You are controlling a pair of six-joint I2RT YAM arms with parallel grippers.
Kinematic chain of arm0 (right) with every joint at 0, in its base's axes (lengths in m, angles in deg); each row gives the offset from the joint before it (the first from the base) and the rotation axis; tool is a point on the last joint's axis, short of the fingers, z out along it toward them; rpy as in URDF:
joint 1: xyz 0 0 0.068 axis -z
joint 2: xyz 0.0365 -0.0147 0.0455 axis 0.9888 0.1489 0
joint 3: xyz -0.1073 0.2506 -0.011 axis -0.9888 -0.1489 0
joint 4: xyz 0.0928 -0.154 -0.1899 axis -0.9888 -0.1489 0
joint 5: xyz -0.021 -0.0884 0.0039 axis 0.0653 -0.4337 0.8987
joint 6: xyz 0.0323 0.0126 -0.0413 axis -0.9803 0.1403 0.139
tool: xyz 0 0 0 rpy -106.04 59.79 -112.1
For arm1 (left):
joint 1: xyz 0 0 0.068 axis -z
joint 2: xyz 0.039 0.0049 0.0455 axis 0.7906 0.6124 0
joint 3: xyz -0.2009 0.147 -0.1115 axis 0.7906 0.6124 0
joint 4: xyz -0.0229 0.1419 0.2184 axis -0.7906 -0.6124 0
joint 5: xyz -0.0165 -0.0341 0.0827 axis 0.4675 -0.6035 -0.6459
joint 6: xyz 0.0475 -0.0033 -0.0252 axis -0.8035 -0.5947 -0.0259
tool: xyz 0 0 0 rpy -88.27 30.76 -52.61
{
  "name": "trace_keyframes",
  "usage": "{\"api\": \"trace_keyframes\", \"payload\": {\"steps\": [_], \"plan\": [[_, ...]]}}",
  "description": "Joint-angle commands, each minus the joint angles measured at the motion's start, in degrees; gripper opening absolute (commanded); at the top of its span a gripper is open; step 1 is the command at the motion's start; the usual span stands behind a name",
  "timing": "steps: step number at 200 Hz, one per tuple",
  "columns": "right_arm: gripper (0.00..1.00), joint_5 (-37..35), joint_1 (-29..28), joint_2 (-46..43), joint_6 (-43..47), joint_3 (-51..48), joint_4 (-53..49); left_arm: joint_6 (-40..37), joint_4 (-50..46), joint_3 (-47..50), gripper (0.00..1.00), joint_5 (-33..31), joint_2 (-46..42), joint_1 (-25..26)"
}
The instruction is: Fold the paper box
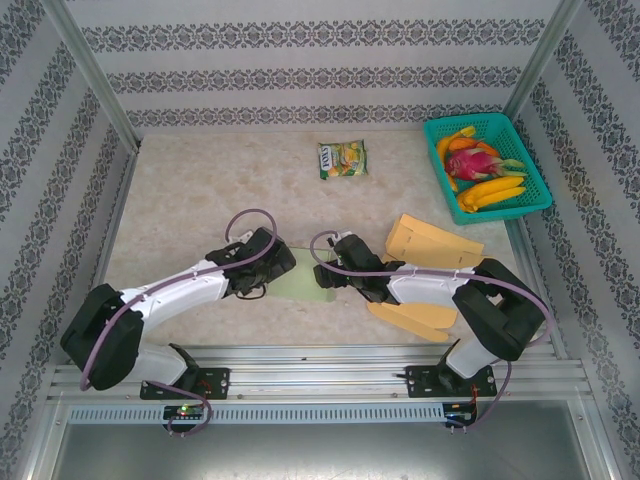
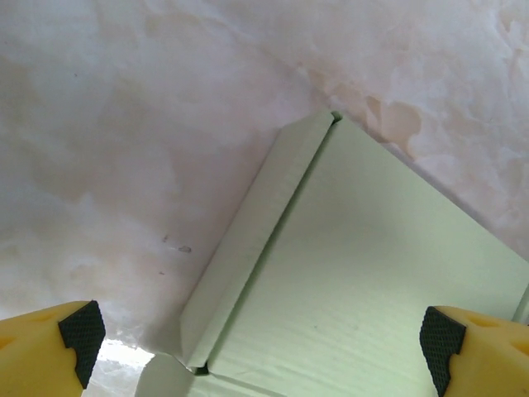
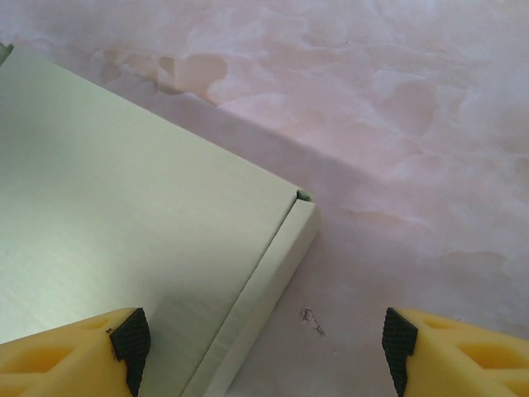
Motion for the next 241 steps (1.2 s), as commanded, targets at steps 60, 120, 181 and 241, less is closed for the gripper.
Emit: {"api": "trace_keyframes", "payload": {"steps": [60,120,181,241], "plan": [[0.76,1.19,0.46,-0.15,0.04,-1.96,0.45,2.80,-7.08,-6.28,1.00,-1.10,7.51,3.49],[0.76,1.60,0.47,-0.29,0.13,-2.05,0.51,3.45,-6.11,-7.20,1.00,-0.34,10.03,3.49],[0.75,2.21,0.45,0.31,0.22,-1.87,0.59,3.23,-5.06,-8.32,1.00,0.59,11.62,3.49],[0.75,2.49,0.45,0.42,0.40,-1.70,0.59,5.58,-5.62,-8.05,1.00,0.20,12.58,3.58]]}}
